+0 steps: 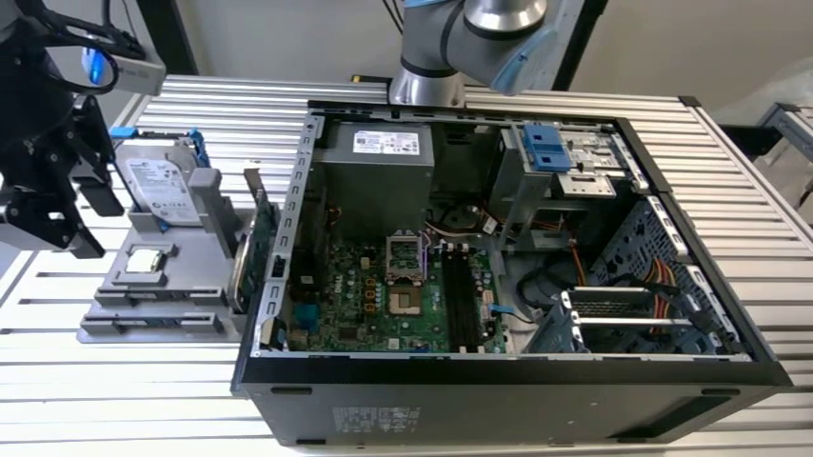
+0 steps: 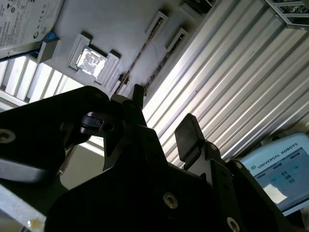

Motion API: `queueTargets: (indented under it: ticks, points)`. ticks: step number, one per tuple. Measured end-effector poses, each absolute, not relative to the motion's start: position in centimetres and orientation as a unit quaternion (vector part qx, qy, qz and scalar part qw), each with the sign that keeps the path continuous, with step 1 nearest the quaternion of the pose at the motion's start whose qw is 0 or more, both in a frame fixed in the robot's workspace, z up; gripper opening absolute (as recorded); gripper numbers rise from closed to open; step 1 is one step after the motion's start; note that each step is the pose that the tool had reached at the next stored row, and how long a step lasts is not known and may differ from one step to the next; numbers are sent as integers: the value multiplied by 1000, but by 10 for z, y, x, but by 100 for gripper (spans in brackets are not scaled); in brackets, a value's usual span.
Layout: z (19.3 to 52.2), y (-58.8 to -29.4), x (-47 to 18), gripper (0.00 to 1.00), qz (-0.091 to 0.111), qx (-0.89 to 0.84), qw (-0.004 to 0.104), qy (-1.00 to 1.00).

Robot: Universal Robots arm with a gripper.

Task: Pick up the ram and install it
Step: 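Pick up the ram and move it above insertion slot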

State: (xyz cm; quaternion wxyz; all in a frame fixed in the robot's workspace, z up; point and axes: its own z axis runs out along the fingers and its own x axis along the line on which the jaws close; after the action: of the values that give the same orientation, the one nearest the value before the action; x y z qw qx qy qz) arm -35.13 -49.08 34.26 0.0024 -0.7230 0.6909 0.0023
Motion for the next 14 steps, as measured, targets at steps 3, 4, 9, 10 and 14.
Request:
queueTargets:
  ticks: [3,4,9,10,14]
  points:
    - [341,-491,-351,100,2,-723,2,691]
    - [340,-491,-351,100,2,-723,3,691]
    - [337,-491,-351,100,1,-723,3,691]
    - [336,-491,-351,100,1,-723,3,691]
    - [333,-491,-353,100,1,-723,2,691]
